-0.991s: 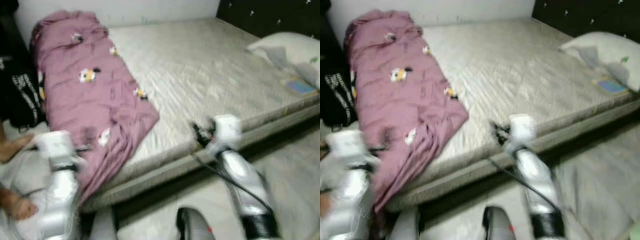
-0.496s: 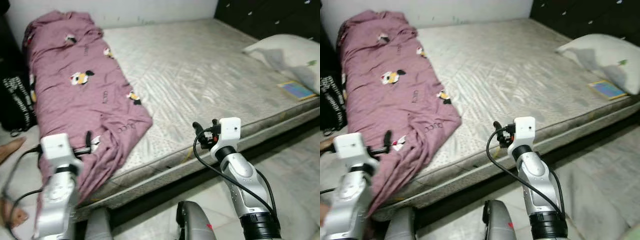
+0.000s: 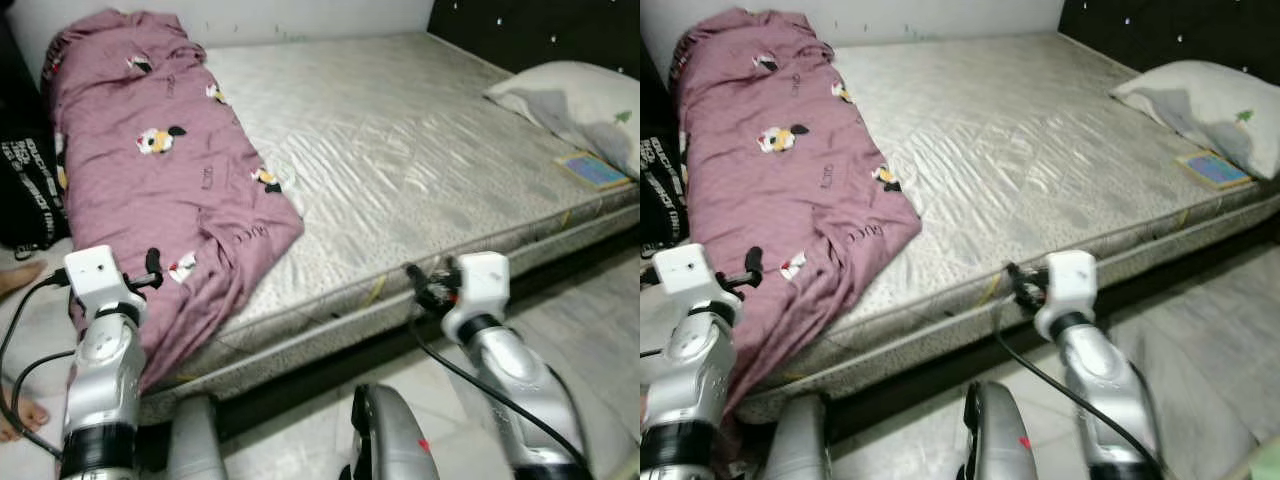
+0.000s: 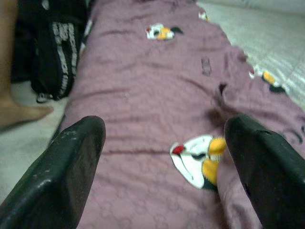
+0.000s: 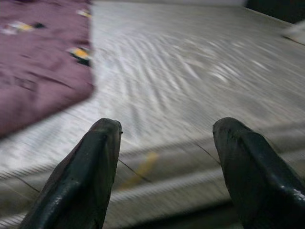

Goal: Clean up the room

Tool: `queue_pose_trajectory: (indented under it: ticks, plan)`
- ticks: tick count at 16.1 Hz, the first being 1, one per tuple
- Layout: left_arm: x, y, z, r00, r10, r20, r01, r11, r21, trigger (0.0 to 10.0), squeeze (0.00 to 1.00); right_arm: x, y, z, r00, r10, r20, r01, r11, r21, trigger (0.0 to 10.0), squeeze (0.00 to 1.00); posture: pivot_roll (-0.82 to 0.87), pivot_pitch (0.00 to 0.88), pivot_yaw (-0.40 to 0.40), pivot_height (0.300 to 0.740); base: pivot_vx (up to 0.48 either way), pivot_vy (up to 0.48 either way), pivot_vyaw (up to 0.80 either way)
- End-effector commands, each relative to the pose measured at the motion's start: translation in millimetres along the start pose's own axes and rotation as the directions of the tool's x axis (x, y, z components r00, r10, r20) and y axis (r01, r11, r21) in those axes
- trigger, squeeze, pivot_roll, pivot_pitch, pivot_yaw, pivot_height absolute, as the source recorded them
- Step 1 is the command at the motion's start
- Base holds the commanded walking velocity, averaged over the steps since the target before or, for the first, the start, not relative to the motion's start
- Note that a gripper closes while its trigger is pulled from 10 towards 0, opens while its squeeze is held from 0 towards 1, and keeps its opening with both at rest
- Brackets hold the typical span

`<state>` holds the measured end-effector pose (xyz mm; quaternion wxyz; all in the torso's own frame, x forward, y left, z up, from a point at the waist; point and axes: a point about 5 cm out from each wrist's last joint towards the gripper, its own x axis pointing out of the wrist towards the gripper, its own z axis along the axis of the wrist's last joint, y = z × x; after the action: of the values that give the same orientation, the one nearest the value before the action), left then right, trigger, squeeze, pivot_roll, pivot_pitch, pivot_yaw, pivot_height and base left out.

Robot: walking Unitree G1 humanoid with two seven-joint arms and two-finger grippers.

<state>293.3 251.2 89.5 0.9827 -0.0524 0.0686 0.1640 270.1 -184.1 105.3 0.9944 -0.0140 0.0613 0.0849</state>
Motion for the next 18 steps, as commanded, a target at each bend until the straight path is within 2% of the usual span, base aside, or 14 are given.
queue_pose_trajectory:
  ticks: [1, 3, 4, 6, 8, 10, 11, 12, 14, 15, 16, 17, 18]
  plan:
    - [4.8, -1.9, -1, 1.0, -0.004, -0.011, 0.004, 1.0, -0.004, 10.0, 0.0, -6.2, -9.0, 7, 1.0, -0.027, 0.012, 0.027, 1.0, -0.013, 10.0, 0.0, -0.17, 0.087, -0.082, 0.532, 0.0, 0.0, 0.0]
    - [14.6, -5.5, -15, 0.993, 0.009, -0.115, -0.009, 1.0, -0.004, 10.0, 0.0, -18.8, -16.8, 8, 0.999, -0.042, -0.01, 0.042, 0.999, -0.033, 10.0, 0.0, -0.2, 0.11, -0.092, 0.532, 0.0, 0.0, 0.0]
    - [20.9, -15.9, -21, 0.989, -0.02, -0.149, 0.011, 0.998, -0.063, 10.0, 0.0, -22.9, -18.2, 9, 0.999, -0.039, -0.018, 0.039, 0.999, -0.032, 10.0, 0.0, -0.22, 0.119, -0.099, 0.532, 0.0, 0.0, 0.0]
    - [25.1, -37.6, -37, 0.958, -0.075, -0.276, 0.07, 0.997, -0.027, 10.0, 0.0, -24.7, -19.0, 10, 0.999, -0.033, -0.027, 0.032, 0.999, -0.029, 10.0, 0.0, -0.23, 0.12, -0.105, 0.532, 0.0, 0.0, 0.0]
    - [23.6, -57.4, -46, 0.927, -0.15, -0.343, 0.142, 0.989, -0.05, 10.0, 0.0, -23.9, -18.8, 11, 0.999, -0.03, -0.027, 0.029, 0.999, -0.035, 10.0, 0.0, -0.23, 0.12, -0.106, 0.532, 0.0, 0.0, 0.0]
    - [19.9, -73.0, -57, 0.884, -0.225, -0.41, 0.258, 0.966, 0.027, 10.0, 0.0, -24.4, -19.0, 13, 0.999, -0.033, -0.033, 0.031, 0.999, -0.038, 10.0, 0.0, -0.24, 0.12, -0.104, 0.532, 0.0, 0.0, 0.0]
    - [14.3, -91.4, -61, 0.847, -0.319, -0.426, 0.404, 0.906, 0.124, 10.0, 0.0, -24.0, -19.1, 14, 0.999, -0.036, -0.034, 0.035, 0.999, -0.038, 10.0, 0.0, -0.24, 0.119, -0.104, 0.532, 0.0, 0.0, 0.0]
    - [11.1, -100.6, -63, 0.825, -0.363, -0.434, 0.466, 0.871, 0.157, 10.0, 0.0, -23.7, -19.0, 14, 0.999, -0.037, -0.035, 0.036, 0.999, -0.037, 10.0, 0.0, -0.24, 0.119, -0.104, 0.532, 0.0, 0.0, 0.0]
    - [0.1, -122.1, -70, 0.756, -0.467, -0.459, 0.612, 0.753, 0.242, 10.0, 0.0, -21.7, -17.7, 13, 0.999, -0.033, -0.036, 0.032, 0.999, -0.037, 10.0, 0.0, -0.23, 0.115, -0.104, 0.532, 0.0, 0.0, 0.0]
    - [-10.1, -135.7, -74, 0.697, -0.541, -0.471, 0.709, 0.62, 0.336, 10.0, 0.0, -19.9, -16.9, 13, 0.999, -0.032, -0.035, 0.031, 0.999, -0.036, 10.0, 0.0, -0.23, 0.11, -0.103, 0.532, 0.0, 0.0, 0.0]
    - [-13.5, -139.3, -76, 0.676, -0.563, -0.476, 0.734, 0.576, 0.36, 10.0, 0.0, -19.4, -16.7, 13, 0.999, -0.032, -0.034, 0.03, 0.999, -0.035, 10.0, 0.0, -0.23, 0.109, -0.102, 0.532, 0.0, 0.0, 0.0]
    - [-24.0, -150.9, -75, 0.611, -0.652, -0.449, 0.784, 0.419, 0.459, 10.0, 0.0, -17.3, -15.8, 14, 0.999, -0.029, -0.033, 0.028, 0.999, -0.034, 10.0, 0.0, -0.22, 0.105, -0.101, 0.532, 0.0, 0.0, 0.0]
    - [-27.4, -154.6, -74, 0.589, -0.681, -0.435, 0.793, 0.382, 0.475, 10.0, 0.0, -16.7, -15.7, 14, 0.999, -0.029, -0.032, 0.028, 0.999, -0.033, 10.0, 0.0, -0.22, 0.104, -0.1, 0.532, 0.0, 0.0, 0.0]
